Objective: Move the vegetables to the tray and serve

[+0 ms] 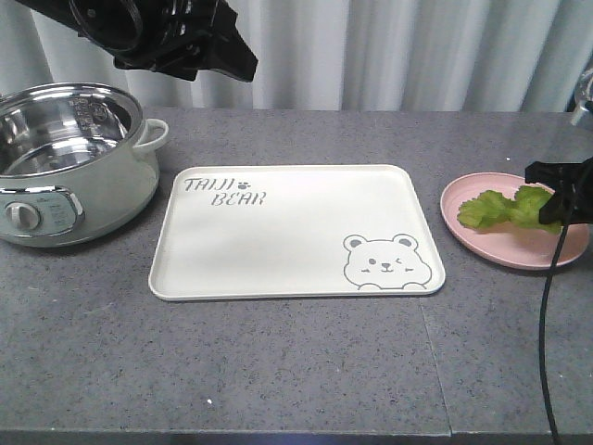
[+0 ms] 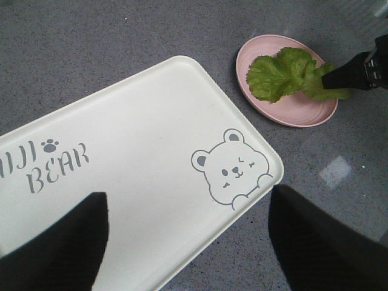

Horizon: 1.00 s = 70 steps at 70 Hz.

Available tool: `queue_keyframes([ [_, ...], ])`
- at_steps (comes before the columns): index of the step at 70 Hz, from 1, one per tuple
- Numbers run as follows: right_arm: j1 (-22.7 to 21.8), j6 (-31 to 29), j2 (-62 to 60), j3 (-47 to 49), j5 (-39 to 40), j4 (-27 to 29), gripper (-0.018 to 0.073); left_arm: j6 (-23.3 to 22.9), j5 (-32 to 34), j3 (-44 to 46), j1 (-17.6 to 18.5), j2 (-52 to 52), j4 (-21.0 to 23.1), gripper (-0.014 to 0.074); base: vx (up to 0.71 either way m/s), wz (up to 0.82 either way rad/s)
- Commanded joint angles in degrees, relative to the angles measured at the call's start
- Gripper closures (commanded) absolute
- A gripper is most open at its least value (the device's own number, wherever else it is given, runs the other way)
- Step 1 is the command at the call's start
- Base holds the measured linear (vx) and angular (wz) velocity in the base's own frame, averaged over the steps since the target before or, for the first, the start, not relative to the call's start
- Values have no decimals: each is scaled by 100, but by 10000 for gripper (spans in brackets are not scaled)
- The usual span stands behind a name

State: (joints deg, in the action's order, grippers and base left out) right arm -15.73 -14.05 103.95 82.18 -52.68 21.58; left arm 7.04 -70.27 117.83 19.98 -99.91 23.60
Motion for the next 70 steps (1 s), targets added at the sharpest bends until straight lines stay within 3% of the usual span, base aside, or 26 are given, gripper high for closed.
queue_keyframes([
  [1, -17, -71, -253, 175, 148, 125, 384, -39, 264, 132, 25, 270, 205, 77, 0, 0],
  [15, -17, -76, -253, 175, 280, 119, 103, -39, 237, 132, 25, 270, 205, 77, 0, 0],
  [25, -29, -71, -259, 175, 365, 54, -25, -39, 217, 132, 25, 270, 205, 77, 0, 0],
  [70, -29, 1751, -339, 187, 585, -2527, -1, -39, 180, 132, 25, 270, 205, 77, 0, 0],
])
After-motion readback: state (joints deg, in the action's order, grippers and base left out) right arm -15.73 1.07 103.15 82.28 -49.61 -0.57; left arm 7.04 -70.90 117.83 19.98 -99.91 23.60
